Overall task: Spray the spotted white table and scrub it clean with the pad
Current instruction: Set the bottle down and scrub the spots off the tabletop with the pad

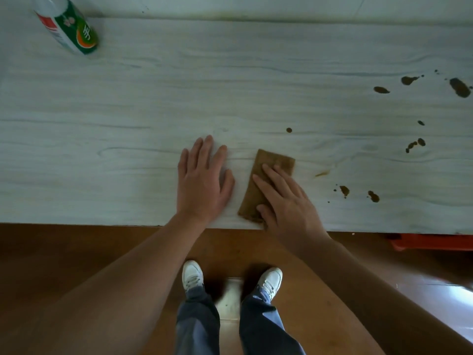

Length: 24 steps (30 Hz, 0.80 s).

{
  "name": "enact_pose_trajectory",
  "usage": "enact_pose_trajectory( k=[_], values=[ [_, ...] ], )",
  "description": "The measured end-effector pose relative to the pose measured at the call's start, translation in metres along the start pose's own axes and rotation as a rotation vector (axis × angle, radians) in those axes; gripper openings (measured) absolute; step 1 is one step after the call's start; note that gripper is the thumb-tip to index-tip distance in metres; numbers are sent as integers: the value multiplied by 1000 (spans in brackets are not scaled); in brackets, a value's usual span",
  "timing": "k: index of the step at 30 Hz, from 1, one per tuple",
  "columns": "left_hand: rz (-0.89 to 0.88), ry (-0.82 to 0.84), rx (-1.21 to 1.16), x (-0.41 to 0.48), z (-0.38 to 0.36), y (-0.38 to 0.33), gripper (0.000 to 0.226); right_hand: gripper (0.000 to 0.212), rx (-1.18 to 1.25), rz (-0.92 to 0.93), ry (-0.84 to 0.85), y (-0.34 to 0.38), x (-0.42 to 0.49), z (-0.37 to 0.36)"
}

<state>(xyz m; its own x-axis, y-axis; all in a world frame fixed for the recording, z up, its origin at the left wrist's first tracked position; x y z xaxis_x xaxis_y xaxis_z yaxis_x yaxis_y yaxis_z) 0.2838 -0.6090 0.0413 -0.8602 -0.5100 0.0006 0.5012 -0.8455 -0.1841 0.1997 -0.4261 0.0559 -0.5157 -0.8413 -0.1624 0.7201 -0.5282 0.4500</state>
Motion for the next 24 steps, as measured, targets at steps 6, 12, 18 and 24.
enact_pose_trajectory(
  k=[6,12,18,24],
  values=[
    [26,-13,38,1,-1,0,58,60,28,-122,-71,-46,92,41],
    [35,-38,45,2,-1,1,57,58,61,-346,-204,-90,76,57],
    [44,-35,11,4,-1,-2,57,61,53,-237,-122,-49,-18,22],
    [30,-47,32,4,-1,-1,57,61,4,75,6,-14,26,8]
  ],
)
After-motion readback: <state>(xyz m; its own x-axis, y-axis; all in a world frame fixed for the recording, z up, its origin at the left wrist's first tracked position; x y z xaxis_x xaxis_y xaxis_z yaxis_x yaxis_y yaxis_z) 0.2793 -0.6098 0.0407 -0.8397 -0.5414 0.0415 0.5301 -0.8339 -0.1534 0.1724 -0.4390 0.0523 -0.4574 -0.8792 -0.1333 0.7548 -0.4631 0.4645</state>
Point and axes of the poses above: each hand's wrist, its own x-axis towards the middle knuckle, its own z-axis out of the back of the hand, y = z × x, the point moved 3 cm from there along x, towards the middle knuckle, and after that the axes turned 5 degrees about x, right-handed, at the moved point
